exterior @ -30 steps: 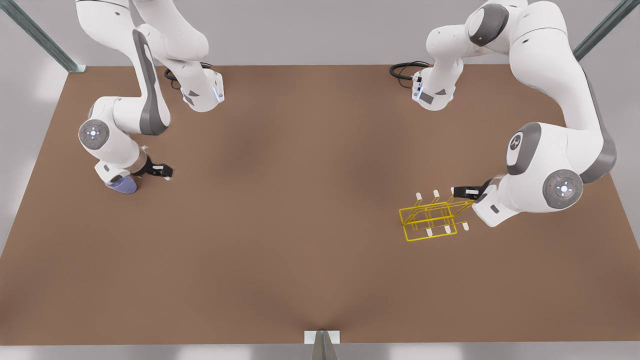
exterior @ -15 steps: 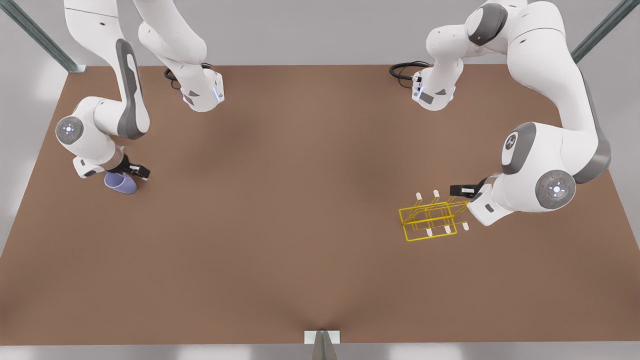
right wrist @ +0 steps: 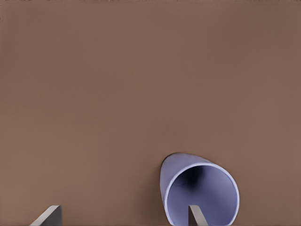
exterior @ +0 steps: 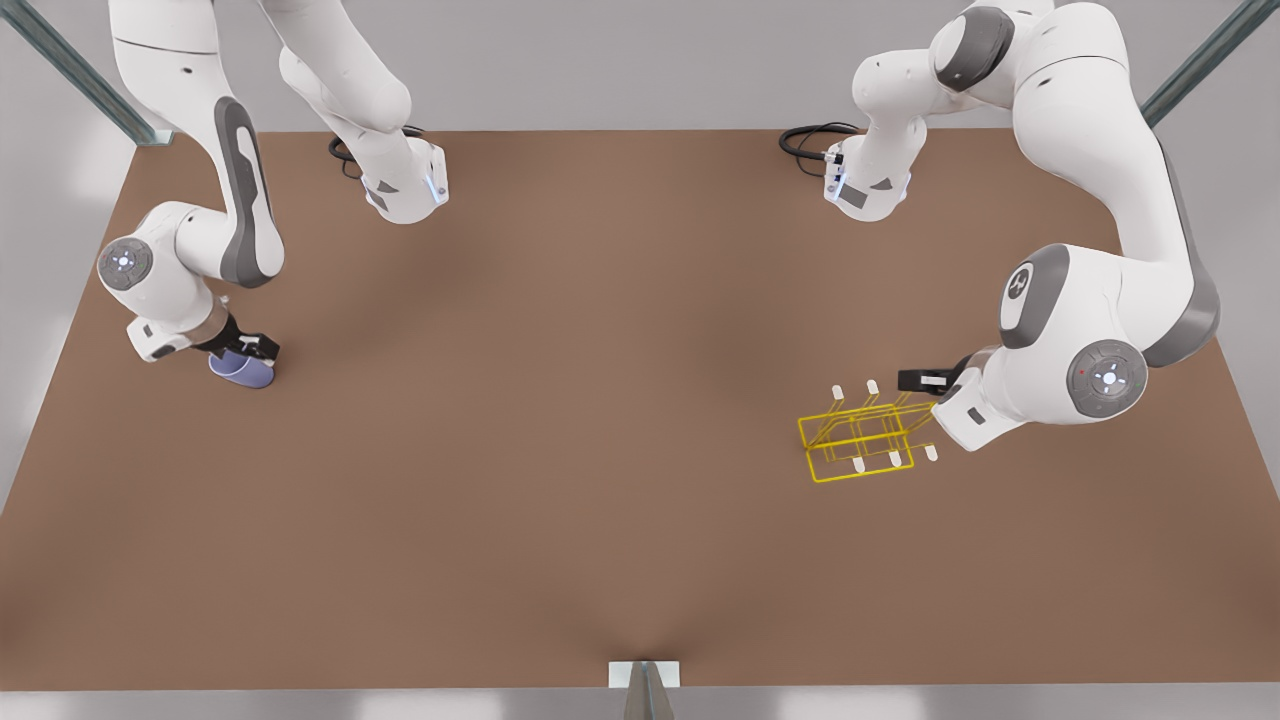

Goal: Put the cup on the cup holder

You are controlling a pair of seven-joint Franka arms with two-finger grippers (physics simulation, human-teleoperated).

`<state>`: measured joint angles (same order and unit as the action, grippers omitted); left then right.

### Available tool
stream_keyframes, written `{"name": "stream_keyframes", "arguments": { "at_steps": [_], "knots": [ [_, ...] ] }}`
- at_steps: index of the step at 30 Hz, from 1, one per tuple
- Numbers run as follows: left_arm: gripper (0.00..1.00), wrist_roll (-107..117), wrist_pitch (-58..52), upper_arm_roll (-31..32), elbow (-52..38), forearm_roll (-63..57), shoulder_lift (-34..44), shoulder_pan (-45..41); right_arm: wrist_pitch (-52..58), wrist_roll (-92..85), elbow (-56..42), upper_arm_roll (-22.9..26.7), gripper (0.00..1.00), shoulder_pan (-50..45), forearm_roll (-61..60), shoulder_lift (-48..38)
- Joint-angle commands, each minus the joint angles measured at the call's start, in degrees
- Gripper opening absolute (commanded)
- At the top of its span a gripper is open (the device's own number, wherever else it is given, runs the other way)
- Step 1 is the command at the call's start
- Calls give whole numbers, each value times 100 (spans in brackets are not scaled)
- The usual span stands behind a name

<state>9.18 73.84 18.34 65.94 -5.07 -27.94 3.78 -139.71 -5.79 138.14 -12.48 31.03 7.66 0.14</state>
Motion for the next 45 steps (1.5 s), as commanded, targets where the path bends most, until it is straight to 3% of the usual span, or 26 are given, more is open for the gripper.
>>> {"name": "stream_keyframes", "arguments": {
  "at_steps": [1,21,25,26,29,33,45],
  "knots": [
    [100,14,-10,3,-2,-3,8,0,-284,-810,-6,9,100,-159,-10,30],
    [100,5,-10,12,6,-3,8,-27,-100,-1012,327,-141,100,95,552,144],
    [100,-48,78,64,-64,164,-133,-132,-161,-616,336,-141,100,122,526,197],
    [100,154,96,47,-81,-188,-115,-536,-205,-616,336,-141,100,131,517,197],
    [100,84,684,205,-275,-117,8,-510,-241,-634,345,-141,100,254,526,241],
    [100,-241,34,847,-169,-135,368,-484,-223,-774,336,-149,100,430,544,232],
    [100,-285,60,829,-90,-135,395,-466,-548,-968,310,-193,100,412,561,320]
  ]
}}
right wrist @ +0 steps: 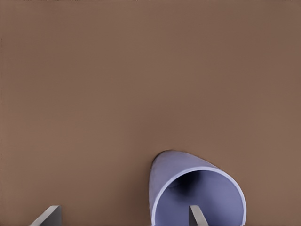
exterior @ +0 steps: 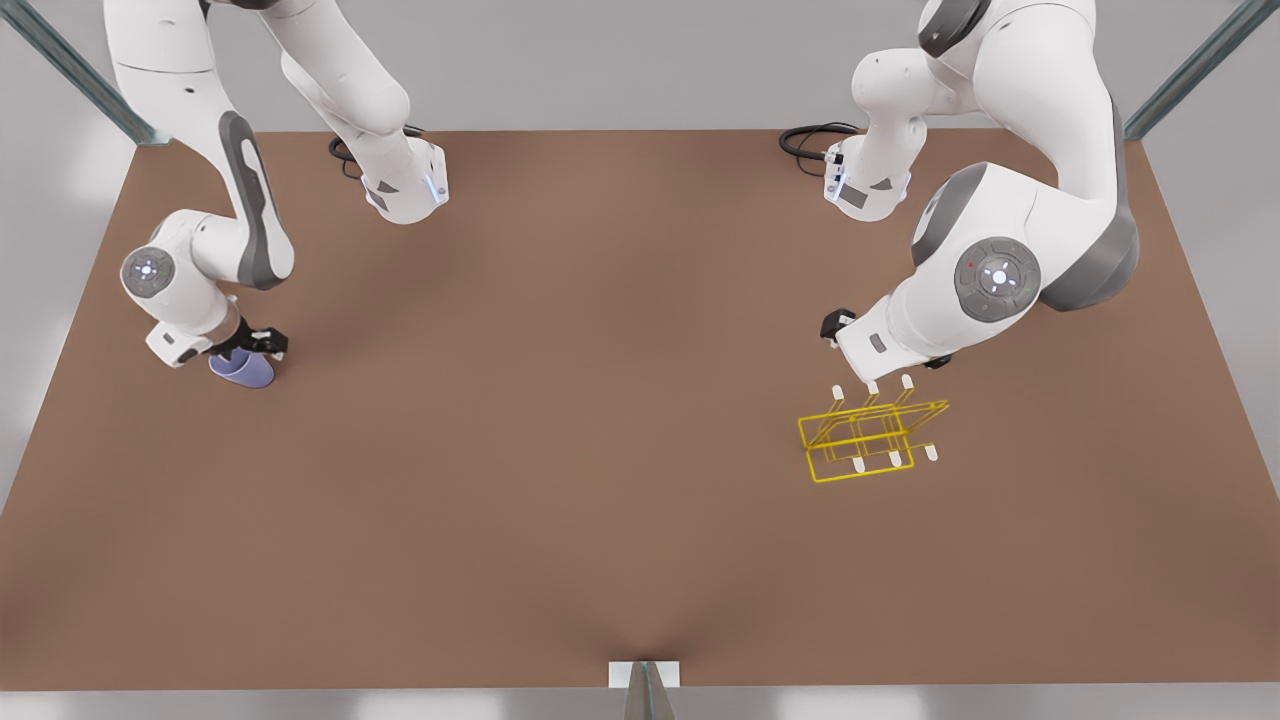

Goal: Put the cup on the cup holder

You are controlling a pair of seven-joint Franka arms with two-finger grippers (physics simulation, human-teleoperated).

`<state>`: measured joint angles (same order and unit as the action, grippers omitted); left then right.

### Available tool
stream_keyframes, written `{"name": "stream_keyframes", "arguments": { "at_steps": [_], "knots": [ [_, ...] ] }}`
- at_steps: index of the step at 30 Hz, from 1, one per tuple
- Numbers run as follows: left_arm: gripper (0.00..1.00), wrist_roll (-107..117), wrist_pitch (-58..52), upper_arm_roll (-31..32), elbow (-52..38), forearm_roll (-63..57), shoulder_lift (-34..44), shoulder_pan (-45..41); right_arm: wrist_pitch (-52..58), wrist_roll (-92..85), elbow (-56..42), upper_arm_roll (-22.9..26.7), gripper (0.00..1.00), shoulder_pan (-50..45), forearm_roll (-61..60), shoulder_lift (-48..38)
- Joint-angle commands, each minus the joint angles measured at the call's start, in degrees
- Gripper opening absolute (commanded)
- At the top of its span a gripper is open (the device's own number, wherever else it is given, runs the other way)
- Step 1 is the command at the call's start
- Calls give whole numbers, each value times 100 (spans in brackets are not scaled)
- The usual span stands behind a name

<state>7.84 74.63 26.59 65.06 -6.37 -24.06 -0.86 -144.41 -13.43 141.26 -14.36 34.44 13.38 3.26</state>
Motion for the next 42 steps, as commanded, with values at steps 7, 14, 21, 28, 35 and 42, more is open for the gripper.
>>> {"name": "stream_keyframes", "arguments": {
  "at_steps": [7,14,21,28,35,42],
  "knots": [
    [100,-265,43,-4,-20,-4,-20,-2,-79,-345,-2,-5,100,159,42,87],
    [100,-256,78,-13,-20,-39,-29,-11,-79,-336,-2,-14,100,151,33,78],
    [100,473,236,31,7,-188,244,-283,-114,-345,-20,-14,100,168,68,193],
    [100,438,421,-4,-108,-523,103,499,-114,-345,-11,-14,100,238,103,219],
    [100,465,456,13,-99,-523,77,411,-184,-353,-11,-31,100,353,138,342],
    [100,473,447,13,-90,-523,51,367,-228,-301,-160,-2238,100,2682,525,852]
  ]
}}
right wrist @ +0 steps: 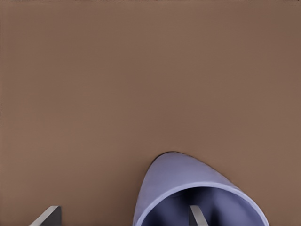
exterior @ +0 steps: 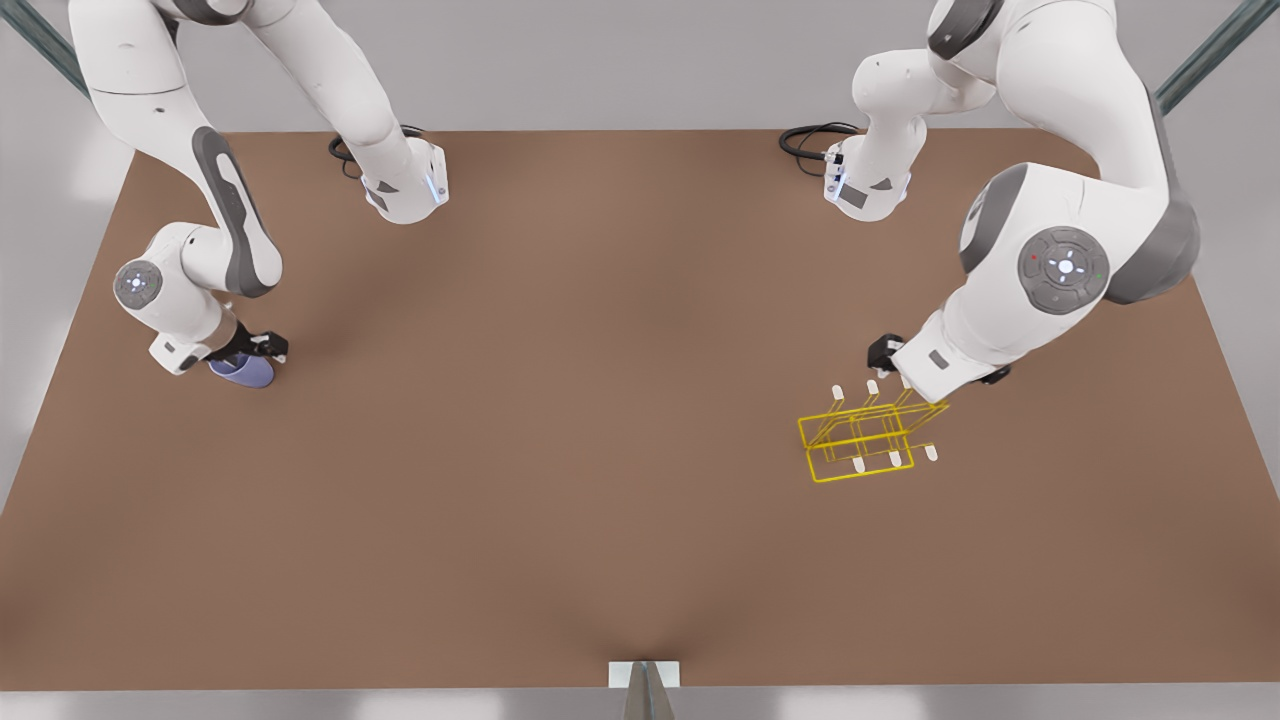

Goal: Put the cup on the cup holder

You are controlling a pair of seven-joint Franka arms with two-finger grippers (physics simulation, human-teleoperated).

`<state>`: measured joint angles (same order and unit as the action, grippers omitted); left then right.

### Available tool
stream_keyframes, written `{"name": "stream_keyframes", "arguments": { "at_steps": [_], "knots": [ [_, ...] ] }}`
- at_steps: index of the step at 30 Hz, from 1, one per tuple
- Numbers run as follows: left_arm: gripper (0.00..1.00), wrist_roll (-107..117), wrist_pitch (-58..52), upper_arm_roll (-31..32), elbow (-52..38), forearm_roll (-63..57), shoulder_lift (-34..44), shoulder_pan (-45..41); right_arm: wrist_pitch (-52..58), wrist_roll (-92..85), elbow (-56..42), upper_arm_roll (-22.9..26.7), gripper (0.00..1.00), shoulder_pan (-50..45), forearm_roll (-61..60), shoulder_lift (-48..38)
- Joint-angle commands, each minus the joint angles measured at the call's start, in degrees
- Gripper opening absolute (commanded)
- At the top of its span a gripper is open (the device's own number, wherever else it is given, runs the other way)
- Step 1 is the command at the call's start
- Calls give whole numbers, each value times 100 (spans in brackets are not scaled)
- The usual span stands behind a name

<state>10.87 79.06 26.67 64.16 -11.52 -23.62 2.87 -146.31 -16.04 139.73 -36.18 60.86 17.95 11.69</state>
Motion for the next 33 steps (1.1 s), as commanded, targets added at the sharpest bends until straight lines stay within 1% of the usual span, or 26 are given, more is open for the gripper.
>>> {"name": "stream_keyframes", "arguments": {
  "at_steps": [1,2,3,4,6,7,9,10,18,19,21,22,23,24,25,26,27,28,29,31,32,33],
  "knots": [
    [100,170,5,4,0,-8,7,-6,-29,-48,-7,-56,100,40,68,17],
    [100,179,5,4,0,-8,-2,-6,-38,-40,-7,-56,100,23,68,8],
    [100,170,5,4,0,-8,-2,-6,-38,-39,-7,-65,87,14,68,17],
    [100,170,5,-4,0,-8,-2,-6,-47,-39,-16,-65,70,14,77,17],
    [100,179,5,-4,0,-8,-2,-6,-126,-48,-16,-56,70,31,112,105],
    [100,170,5,4,0,-8,-2,-6,-126,-48,-16,-56,62,40,129,114],
    [100,178,5,-4,0,-8,-2,-6,-213,-48,-16,-56,27,84,200,158],
    [100,170,5,4,0,-8,-2,-6,-214,-40,-16,-56,21,93,200,158],
    [100,170,5,4,0,-8,-2,-14,-117,13,-139,-83,21,23,165,0],
    [100,170,5,4,0,-8,-2,-15,41,66,-183,-241,21,31,147,-44],
    [100,170,5,-4,0,-8,-2,-15,735,364,-464,-688,21,40,112,-273],
    [100,170,5,4,0,-8,-2,-6,1166,593,-763,-1040,21,14,42,-282],
    [100,170,5,-4,0,-8,-2,-6,1447,664,-1061,-1427,21,-4,-327,-282],
    [100,170,5,4,0,-8,-2,-6,1641,1006,-1299,-1506,21,-548,-723,-282],
    [100,170,5,4,0,-8,-2,-14,1737,1244,-1484,-1445,21,-1189,-1127,-255],
    [100,170,5,-4,0,-8,-2,-6,1755,1586,-1703,-1340,21,-1787,-1330,-62],
    [100,170,5,-4,0,-8,-11,-6,1808,1902,-1940,-796,21,-2603,-1356,61],
    [100,170,5,-4,0,-8,-11,-6,2141,2201,-2327,48,21,-3720,-1488,158],
    [100,170,13,-4,0,-8,-11,-6,2335,2465,-2722,786,21,-4696,-1611,342],
    [100,170,13,-4,0,-8,-11,-14,2634,2905,-3575,1938,21,-6269,-1944,826],
    [100,170,13,-4,0,-17,-11,-15,2713,3010,-3935,2588,21,-7095,-2208,1019],
    [100,170,13,-4,0,-17,-20,-32,2731,3195,-4190,3002,21,-7711,-2498,1177]
  ]
}}
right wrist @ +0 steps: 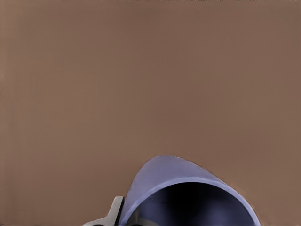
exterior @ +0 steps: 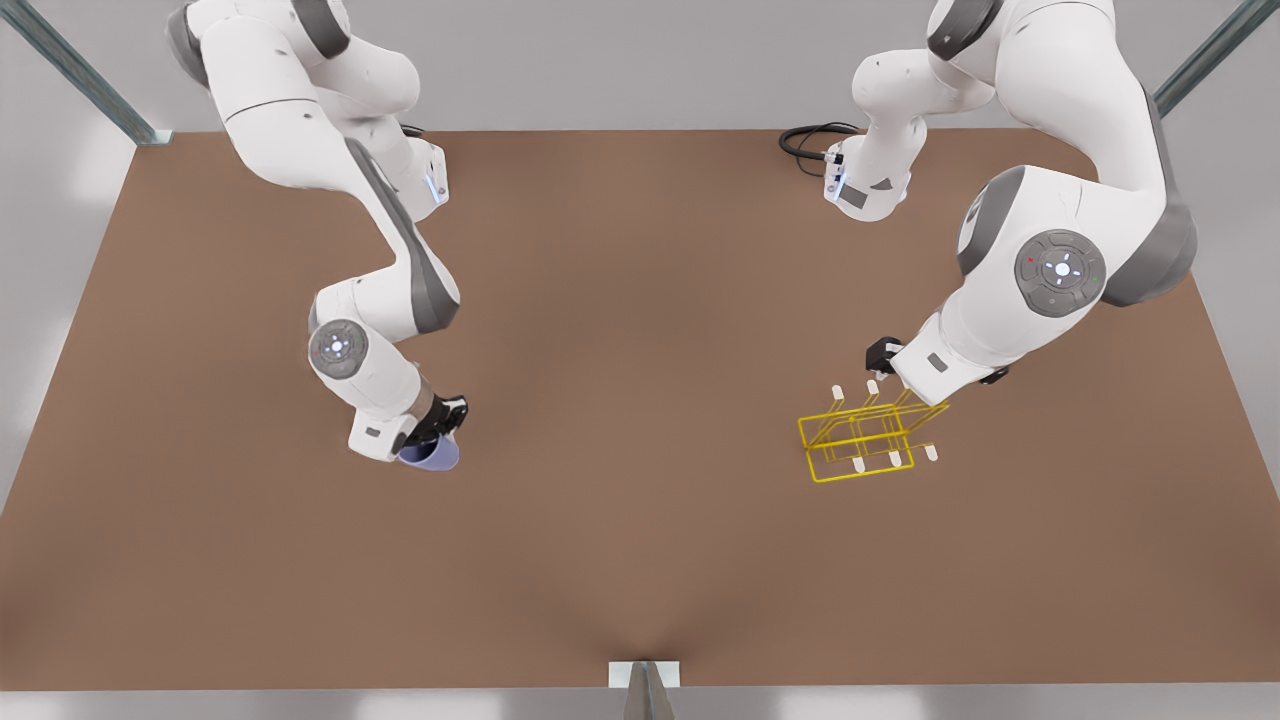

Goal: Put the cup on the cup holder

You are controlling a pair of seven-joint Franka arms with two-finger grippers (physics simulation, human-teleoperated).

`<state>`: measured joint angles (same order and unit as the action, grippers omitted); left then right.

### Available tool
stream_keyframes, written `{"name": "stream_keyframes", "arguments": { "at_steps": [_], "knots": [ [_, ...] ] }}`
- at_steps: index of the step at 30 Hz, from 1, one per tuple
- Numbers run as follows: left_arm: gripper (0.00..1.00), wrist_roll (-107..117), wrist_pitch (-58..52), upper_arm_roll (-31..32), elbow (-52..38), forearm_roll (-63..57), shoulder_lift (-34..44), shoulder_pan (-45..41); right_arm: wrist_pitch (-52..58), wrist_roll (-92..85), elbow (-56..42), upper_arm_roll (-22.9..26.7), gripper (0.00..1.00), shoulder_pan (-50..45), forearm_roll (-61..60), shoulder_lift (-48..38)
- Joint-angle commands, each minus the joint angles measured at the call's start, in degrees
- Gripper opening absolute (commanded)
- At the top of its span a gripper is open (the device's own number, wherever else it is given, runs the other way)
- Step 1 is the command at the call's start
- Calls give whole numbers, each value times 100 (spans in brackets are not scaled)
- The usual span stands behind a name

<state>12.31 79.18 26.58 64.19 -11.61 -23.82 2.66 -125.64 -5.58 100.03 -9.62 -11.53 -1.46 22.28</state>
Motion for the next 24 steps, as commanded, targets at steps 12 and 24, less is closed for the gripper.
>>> {"name": "stream_keyframes", "arguments": {
  "at_steps": [12,24],
  "knots": [
    [100,26,-8,5,6,-52,0,-72,-2342,1771,-730,-3344,21,1434,-2641,1947],
    [100,1274,-1264,83,-363,1,317,561,-4663,1437,-669,-5278,21,2322,-1867,4127]
  ]
}}
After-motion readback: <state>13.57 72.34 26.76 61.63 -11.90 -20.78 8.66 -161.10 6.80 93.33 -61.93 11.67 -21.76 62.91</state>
